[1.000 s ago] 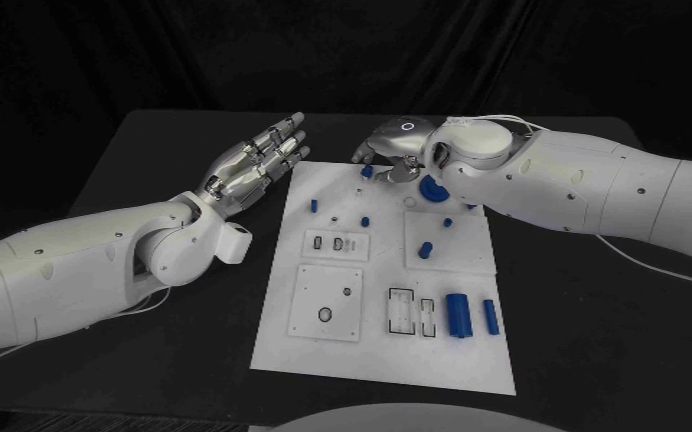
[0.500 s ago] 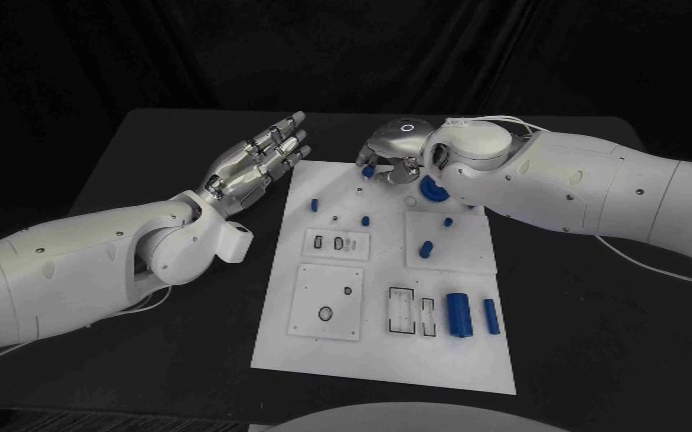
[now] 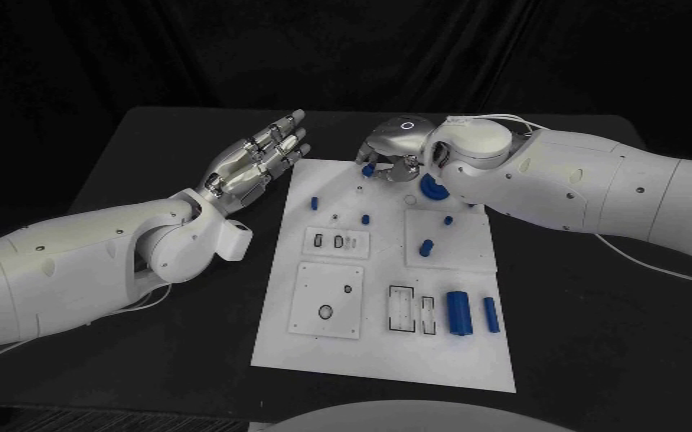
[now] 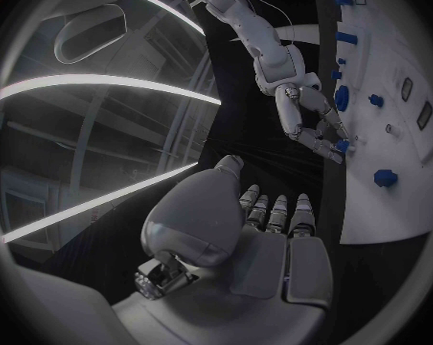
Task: Assemble the parts on the task board
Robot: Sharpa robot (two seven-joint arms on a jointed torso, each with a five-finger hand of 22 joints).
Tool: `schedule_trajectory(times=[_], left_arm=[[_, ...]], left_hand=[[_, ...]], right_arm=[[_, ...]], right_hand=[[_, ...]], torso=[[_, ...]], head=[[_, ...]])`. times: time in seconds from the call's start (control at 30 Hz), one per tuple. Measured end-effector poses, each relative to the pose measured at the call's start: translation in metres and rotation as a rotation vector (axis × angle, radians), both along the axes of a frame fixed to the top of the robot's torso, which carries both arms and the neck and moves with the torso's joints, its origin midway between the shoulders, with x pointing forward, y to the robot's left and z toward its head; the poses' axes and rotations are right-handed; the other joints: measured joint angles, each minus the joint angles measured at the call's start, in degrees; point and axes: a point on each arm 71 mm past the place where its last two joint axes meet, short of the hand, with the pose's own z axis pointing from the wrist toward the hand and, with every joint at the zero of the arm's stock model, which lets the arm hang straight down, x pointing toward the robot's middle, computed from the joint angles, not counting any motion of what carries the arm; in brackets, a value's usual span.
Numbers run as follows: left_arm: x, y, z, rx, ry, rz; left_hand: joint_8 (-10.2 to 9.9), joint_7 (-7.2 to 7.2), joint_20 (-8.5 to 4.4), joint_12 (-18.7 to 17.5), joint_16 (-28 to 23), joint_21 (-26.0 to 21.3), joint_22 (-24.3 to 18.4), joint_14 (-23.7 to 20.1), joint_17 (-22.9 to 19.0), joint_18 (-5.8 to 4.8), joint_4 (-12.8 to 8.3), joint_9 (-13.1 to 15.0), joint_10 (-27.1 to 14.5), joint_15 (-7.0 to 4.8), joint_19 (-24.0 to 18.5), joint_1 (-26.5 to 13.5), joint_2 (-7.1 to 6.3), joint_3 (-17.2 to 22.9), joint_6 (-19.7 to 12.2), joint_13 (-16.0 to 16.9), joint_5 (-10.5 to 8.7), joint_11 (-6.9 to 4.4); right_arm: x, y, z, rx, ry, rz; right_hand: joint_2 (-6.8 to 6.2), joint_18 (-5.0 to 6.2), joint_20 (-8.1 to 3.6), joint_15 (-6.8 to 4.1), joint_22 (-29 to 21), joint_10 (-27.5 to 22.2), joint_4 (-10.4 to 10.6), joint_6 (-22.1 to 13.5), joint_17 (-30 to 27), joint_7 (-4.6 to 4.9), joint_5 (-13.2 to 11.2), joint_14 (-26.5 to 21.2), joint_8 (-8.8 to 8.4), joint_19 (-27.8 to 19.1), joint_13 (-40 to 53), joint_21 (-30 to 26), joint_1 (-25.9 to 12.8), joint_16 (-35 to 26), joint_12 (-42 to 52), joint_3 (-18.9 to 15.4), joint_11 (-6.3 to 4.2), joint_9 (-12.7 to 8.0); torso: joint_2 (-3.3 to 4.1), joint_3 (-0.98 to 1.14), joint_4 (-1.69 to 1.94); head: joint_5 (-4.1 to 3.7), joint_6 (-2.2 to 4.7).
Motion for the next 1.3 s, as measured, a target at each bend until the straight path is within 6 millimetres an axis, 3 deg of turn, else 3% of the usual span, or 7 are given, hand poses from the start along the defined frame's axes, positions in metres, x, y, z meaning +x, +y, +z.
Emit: schedule_trajectory(times=[0.3, 0.73, 0.9, 1.07, 1.3], left_arm=[[0.000, 0.000, 0.000, -0.001, 0.000, -0.002], [0.000, 0.000, 0.000, -0.001, 0.001, -0.003], [0.000, 0.000, 0.000, -0.001, 0.001, -0.002], [-0.001, 0.003, 0.000, 0.000, 0.001, 0.002], [-0.002, 0.008, 0.001, 0.002, 0.002, 0.010]], left_hand=[[0.0, 0.00, 0.00, 0.0, 0.0, 0.0, 0.0, 0.0, 0.0, 0.00, 0.0, 0.0, 0.0, 0.00, 0.0, 0.0, 0.00, 0.0, 0.0, 0.0, 0.00, 0.00], [0.0, 0.00, 0.00, 0.0, 0.0, 0.0, 0.0, 0.2, 0.0, 0.00, -0.1, 0.0, 0.0, 0.22, 0.0, 0.0, 0.00, 0.4, 0.0, 0.0, 0.00, 0.00], [0.0, 0.00, 0.00, 0.0, 0.0, 0.0, 0.0, 0.2, 0.0, 0.00, -0.1, 0.0, 0.0, 0.22, 0.0, 0.0, 0.00, 0.4, 0.0, 0.0, 0.00, 0.00], [0.0, 0.00, 0.02, 0.0, 0.0, 0.0, 0.0, 0.2, 0.0, 0.00, -0.1, 0.0, 0.0, 0.22, 0.0, 0.0, 0.00, 0.4, 0.0, 0.0, 0.00, 0.02], [0.0, 0.00, 0.21, 0.0, 0.0, 0.0, 0.0, 0.2, 0.0, 0.00, -0.1, 0.0, -0.2, 0.21, 0.2, 0.0, 0.00, 0.7, 0.0, 0.0, 0.00, 0.21]], right_arm=[[0.000, 0.001, 0.001, 0.013, -0.013, 0.009], [-0.001, 0.002, 0.003, 0.031, -0.030, 0.025], [-0.002, -0.001, 0.003, 0.035, -0.034, 0.023], [-0.004, -0.013, 0.005, 0.044, -0.041, 0.015], [-0.016, -0.043, 0.034, 0.074, -0.088, 0.009]], right_hand=[[-0.30, 0.00, 0.00, 0.00, 0.3, 0.4, 0.8, 0.0, 0.2, 0.00, -0.9, 0.0, 0.00, 0.0, 0.0, 0.0, -1.4, 0.2, 0.0, 0.8, 0.00, 0.0], [0.45, 0.00, 0.21, 0.00, 0.7, 0.4, 1.8, 0.4, 0.5, 0.00, -1.7, 0.0, 0.00, -0.2, 0.0, 0.2, -2.4, 0.5, 0.2, 1.3, 0.00, 0.0], [-0.62, 0.00, 0.34, 0.31, 0.3, -0.1, 2.2, 0.4, -0.2, 0.00, -2.9, -0.3, 0.00, -0.3, -0.1, -0.1, -3.5, 0.5, 0.2, 0.9, 0.20, 0.0], [-1.08, 0.00, 0.62, 0.51, -0.3, -1.4, 2.7, 0.4, -1.1, 0.00, -3.5, -0.5, 0.00, -0.6, -0.1, -0.9, -3.9, -0.2, -0.3, 0.5, 0.51, 0.0], [-1.21, 0.01, 0.62, 0.51, -0.5, -1.4, 2.9, 0.8, -1.5, 0.41, -3.5, -0.5, 0.00, -0.6, -0.1, -1.3, -4.1, -0.5, -0.3, 0.2, 0.51, 0.0]], torso=[[-0.01, 0.01, -0.01], [-0.03, 0.01, -0.03], [-0.03, 0.01, -0.02], [-0.02, 0.01, -0.01], [-0.03, 0.01, -0.01]], head=[[-0.08, -0.04], [0.05, -0.12], [0.05, -0.14], [0.05, -0.10], [0.20, 0.05]])
